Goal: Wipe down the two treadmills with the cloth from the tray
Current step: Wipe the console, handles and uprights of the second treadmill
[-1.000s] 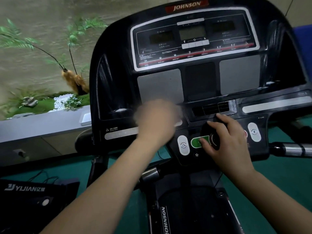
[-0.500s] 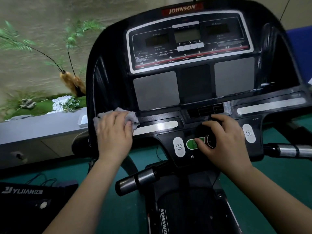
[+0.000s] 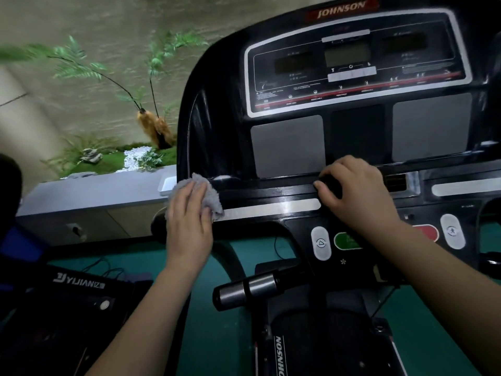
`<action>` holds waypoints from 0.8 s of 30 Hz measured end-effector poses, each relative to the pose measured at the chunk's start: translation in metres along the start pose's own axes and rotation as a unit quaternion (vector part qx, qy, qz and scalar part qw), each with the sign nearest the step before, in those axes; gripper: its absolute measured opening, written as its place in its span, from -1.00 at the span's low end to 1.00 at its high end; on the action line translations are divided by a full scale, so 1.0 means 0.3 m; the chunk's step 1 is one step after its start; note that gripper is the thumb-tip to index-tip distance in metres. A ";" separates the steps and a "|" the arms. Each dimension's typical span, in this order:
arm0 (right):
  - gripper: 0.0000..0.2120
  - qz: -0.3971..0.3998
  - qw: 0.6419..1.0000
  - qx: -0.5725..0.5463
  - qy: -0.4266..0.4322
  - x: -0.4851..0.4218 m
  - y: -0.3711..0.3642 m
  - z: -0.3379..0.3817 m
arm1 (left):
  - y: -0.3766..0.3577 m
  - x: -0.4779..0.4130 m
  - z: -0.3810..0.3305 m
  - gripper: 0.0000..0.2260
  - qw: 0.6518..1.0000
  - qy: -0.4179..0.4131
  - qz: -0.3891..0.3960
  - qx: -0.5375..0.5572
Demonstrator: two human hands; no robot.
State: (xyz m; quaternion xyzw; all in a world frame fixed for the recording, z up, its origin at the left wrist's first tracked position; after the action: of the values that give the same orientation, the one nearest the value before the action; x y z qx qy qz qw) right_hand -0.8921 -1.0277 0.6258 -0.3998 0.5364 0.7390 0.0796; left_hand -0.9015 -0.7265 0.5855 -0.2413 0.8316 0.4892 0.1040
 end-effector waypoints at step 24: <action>-0.83 -0.027 0.999 -0.020 0.029 0.009 0.004 -0.002 | 0.047 -0.423 -0.106 -0.45 0.990 0.109 -0.034 0.080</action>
State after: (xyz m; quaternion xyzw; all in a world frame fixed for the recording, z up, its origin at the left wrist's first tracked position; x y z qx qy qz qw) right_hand -0.8943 -1.0295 0.6248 -0.4369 0.5122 0.7355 0.0764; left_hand -0.7971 -0.7104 0.6640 -0.3123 0.8659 0.3877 0.0480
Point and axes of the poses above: each hand's wrist, its own x-axis away from the middle knuckle, its own y-axis out of the back of the hand, z = x × y, the point moved 9 cm from there along -x, towards the middle knuckle, and after that the axes turned 15 degrees about y, right-handed, at the moved point
